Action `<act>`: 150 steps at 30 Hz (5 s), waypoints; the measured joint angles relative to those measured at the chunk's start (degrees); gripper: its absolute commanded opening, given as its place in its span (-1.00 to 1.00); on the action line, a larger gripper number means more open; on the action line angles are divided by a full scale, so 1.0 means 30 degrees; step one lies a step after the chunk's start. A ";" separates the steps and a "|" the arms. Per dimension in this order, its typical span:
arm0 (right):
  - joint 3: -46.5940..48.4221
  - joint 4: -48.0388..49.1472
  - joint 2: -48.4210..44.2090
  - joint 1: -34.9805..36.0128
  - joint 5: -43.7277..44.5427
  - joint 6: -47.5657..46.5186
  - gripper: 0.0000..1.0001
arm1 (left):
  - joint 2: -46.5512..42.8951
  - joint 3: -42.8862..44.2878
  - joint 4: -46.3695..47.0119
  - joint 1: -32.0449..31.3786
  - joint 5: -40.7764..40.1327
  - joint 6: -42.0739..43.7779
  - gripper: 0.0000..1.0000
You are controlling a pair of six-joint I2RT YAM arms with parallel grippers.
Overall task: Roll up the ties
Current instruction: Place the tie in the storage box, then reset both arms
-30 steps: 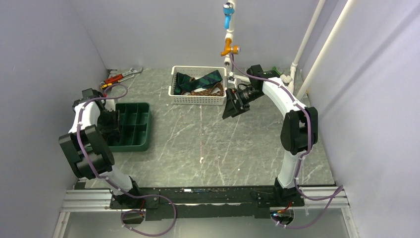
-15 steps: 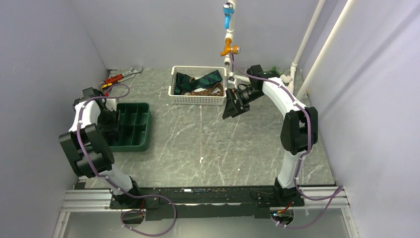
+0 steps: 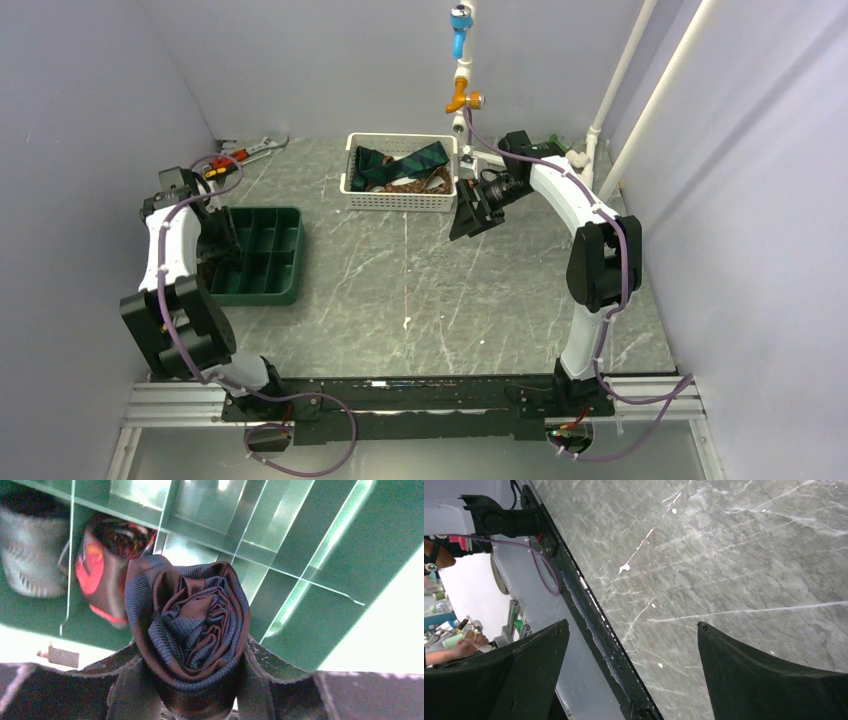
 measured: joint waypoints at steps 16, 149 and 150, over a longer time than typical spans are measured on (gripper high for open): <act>0.0087 -0.0510 0.0007 0.0000 0.0350 -0.0517 0.99 | -0.3730 -0.3490 0.2528 -0.0109 -0.3162 -1.0907 -1.00; 0.1304 -0.0758 0.0015 -0.0270 0.1107 -0.0852 1.00 | -0.2084 0.0656 0.3031 -0.2390 -0.4000 -0.9697 0.99; 0.1399 -0.0729 0.0015 -0.0423 0.1202 -0.0852 1.00 | -0.2084 0.1348 0.3024 -0.2499 -0.3883 -0.9071 0.99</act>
